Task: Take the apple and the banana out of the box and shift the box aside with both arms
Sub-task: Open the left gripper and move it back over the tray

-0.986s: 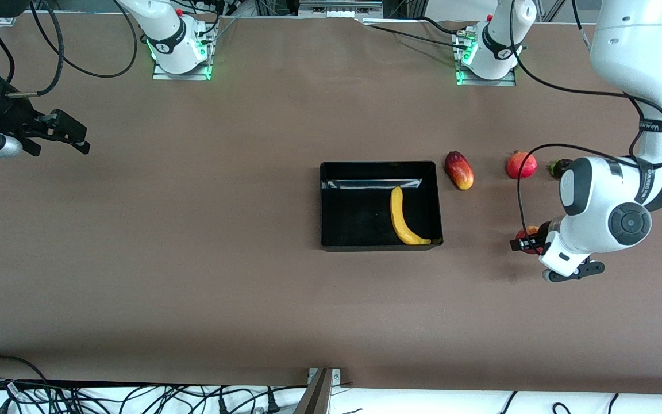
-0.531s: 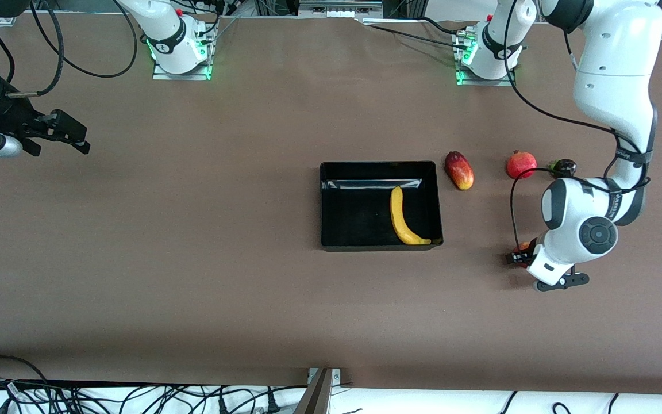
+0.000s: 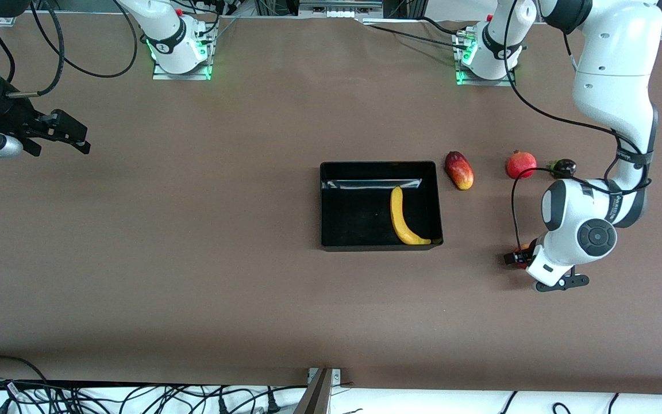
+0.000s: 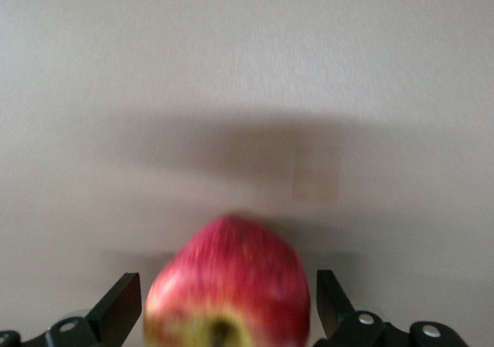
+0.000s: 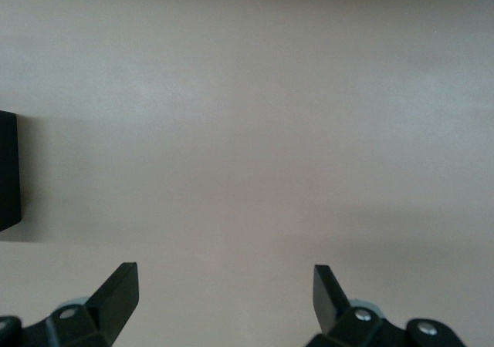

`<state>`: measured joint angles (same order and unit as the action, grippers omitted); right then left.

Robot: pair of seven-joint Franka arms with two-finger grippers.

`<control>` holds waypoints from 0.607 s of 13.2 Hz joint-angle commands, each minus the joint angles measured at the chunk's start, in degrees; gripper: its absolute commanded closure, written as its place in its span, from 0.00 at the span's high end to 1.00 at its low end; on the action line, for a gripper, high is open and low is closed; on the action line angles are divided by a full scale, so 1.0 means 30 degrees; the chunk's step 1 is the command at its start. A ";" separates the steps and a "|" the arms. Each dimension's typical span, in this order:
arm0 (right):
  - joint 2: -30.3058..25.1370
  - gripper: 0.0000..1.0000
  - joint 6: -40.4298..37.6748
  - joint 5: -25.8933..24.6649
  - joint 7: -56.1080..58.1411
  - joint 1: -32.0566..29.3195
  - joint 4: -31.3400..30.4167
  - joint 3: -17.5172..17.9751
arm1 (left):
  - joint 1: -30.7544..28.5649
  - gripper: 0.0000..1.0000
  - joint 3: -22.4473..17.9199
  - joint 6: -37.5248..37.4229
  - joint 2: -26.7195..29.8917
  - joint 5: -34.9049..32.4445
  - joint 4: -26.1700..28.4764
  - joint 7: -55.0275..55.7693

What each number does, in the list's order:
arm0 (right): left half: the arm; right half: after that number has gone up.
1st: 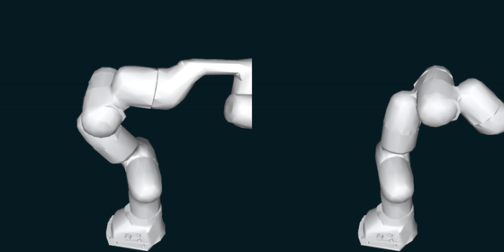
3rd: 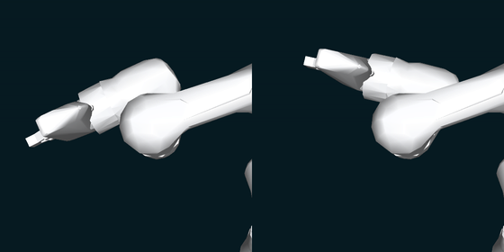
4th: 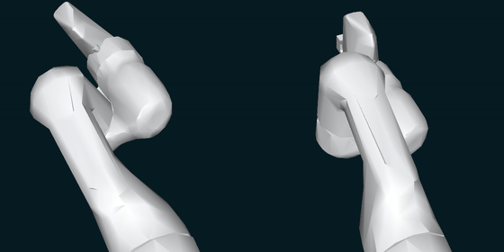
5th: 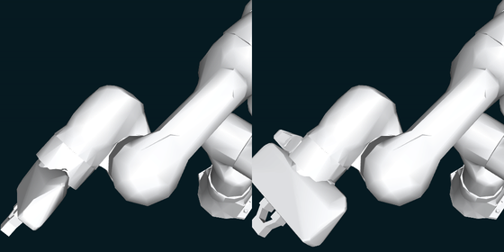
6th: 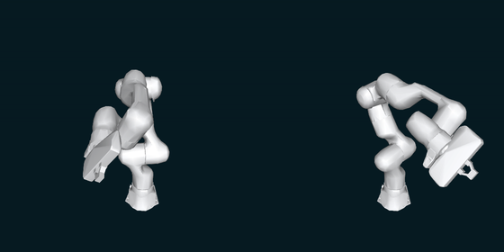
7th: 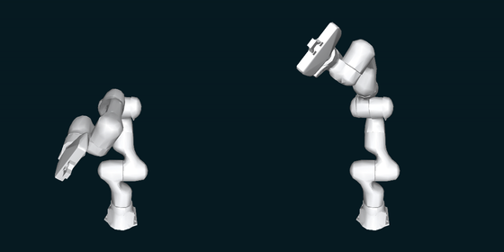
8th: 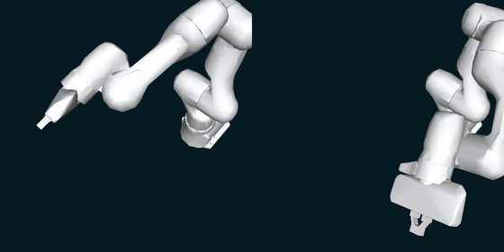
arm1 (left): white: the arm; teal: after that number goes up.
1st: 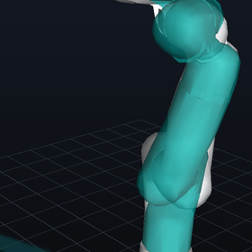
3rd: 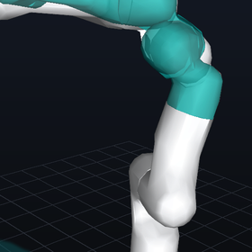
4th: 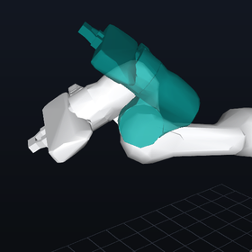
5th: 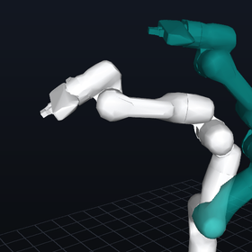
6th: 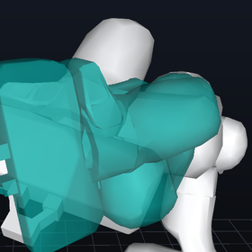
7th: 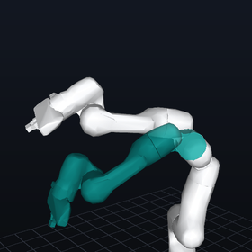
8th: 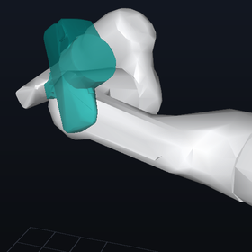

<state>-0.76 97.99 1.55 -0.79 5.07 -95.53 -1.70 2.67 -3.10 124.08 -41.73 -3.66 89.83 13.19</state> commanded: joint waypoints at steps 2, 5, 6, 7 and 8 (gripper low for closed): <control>0.0077 1.00 -0.0025 -0.0077 0.0028 -0.0225 0.0261 0.0245 | 0.2032 1.00 0.0300 -0.6284 0.3092 0.1858 -0.1497 0.3120; 0.0077 1.00 -0.0025 -0.0106 0.0028 -0.0254 0.0261 0.0245 | 0.4027 1.00 0.1873 -0.6880 0.3978 0.2628 -0.1497 0.7838; 0.0077 1.00 0.0004 -0.0135 0.0028 -0.0254 0.0261 0.0216 | 0.4031 1.00 0.2985 -0.6241 0.3921 0.2482 -0.1496 0.8227; 0.0077 1.00 0.0120 -0.0136 0.0028 -0.0254 0.0261 0.0245 | 0.4060 1.00 0.3489 -0.5277 0.3920 0.2364 -0.1380 0.8376; 0.0077 1.00 0.0179 -0.0136 0.0028 -0.0254 0.0261 0.0216 | 0.4089 1.00 0.4045 -0.4281 0.3775 0.2131 -0.1205 0.8957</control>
<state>-0.75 98.27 1.55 -0.79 5.07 -95.50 -1.65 16.06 6.72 106.85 -29.93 3.35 84.76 38.53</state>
